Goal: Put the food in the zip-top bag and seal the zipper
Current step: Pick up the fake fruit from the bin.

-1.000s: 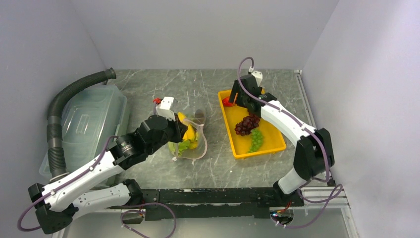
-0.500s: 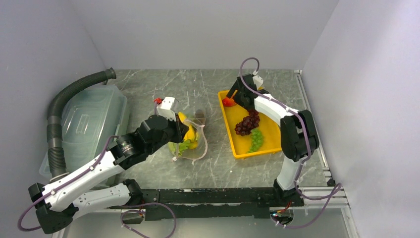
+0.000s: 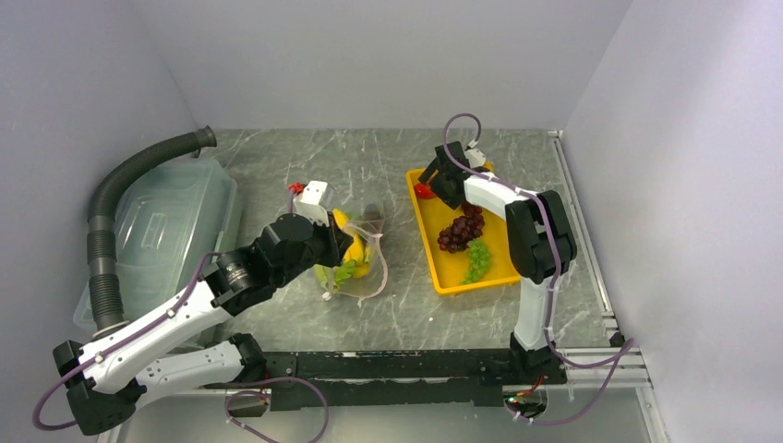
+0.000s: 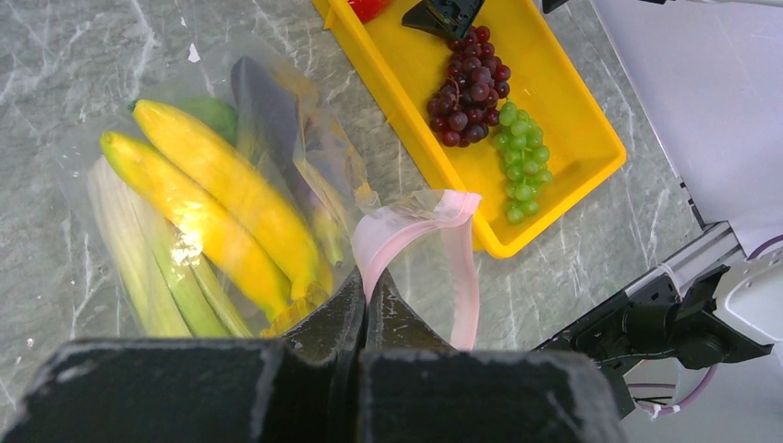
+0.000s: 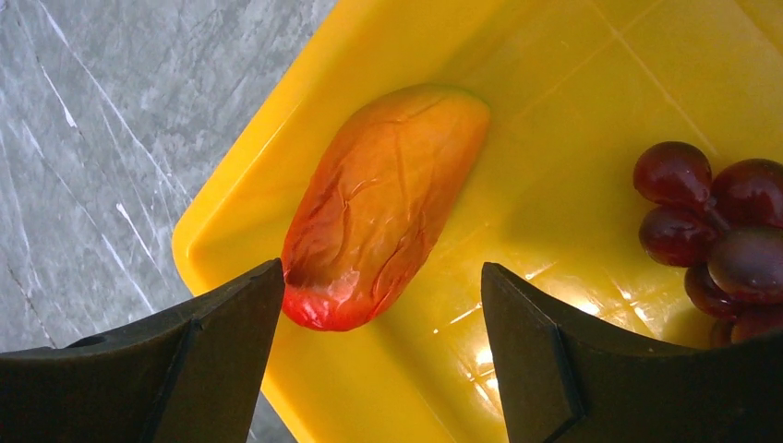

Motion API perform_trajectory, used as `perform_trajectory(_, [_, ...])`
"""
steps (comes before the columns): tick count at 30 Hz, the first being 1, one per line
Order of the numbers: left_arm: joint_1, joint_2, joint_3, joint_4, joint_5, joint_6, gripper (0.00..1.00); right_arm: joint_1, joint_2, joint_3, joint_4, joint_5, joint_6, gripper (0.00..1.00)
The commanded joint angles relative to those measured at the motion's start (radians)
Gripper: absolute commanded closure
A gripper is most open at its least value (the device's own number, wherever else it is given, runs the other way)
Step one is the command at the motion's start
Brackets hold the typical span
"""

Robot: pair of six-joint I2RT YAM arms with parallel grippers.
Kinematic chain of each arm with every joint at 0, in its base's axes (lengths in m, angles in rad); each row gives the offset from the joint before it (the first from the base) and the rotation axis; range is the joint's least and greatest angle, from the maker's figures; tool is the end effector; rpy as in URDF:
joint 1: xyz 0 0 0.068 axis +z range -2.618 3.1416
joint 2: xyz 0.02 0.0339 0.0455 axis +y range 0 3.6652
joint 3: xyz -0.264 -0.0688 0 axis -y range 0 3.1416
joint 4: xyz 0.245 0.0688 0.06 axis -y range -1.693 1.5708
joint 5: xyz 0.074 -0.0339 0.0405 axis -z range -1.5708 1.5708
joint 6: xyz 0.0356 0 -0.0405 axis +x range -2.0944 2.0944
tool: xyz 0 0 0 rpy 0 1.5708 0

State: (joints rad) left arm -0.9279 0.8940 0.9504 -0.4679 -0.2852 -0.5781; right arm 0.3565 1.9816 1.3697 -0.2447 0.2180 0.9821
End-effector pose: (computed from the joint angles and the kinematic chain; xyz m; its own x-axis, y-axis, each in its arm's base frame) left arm 0.1249 -0.1501 0.3498 -0.5360 -0.1590 -0.8291 0.3827 0.8296 -0.4066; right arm 0.4072 0.1434 0.1817 -0.5662 0.6556 -0.4996 0.4734 0.7548 0.4540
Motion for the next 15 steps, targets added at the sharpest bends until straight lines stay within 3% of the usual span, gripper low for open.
perform_trajectory(1, [0.003,-0.011,0.02,0.069,0.015,0.02,1.0,-0.007,0.012,0.051,0.038,0.019,0.04,0.19])
perform_trajectory(8, [0.003,-0.008,0.022,0.067,0.016,0.022,1.0,-0.014,0.059,0.078,0.044,0.021,0.055,0.21])
perform_trajectory(15, [0.003,-0.01,0.022,0.061,0.013,0.021,1.0,-0.022,0.061,0.061,0.058,0.02,0.056,0.37])
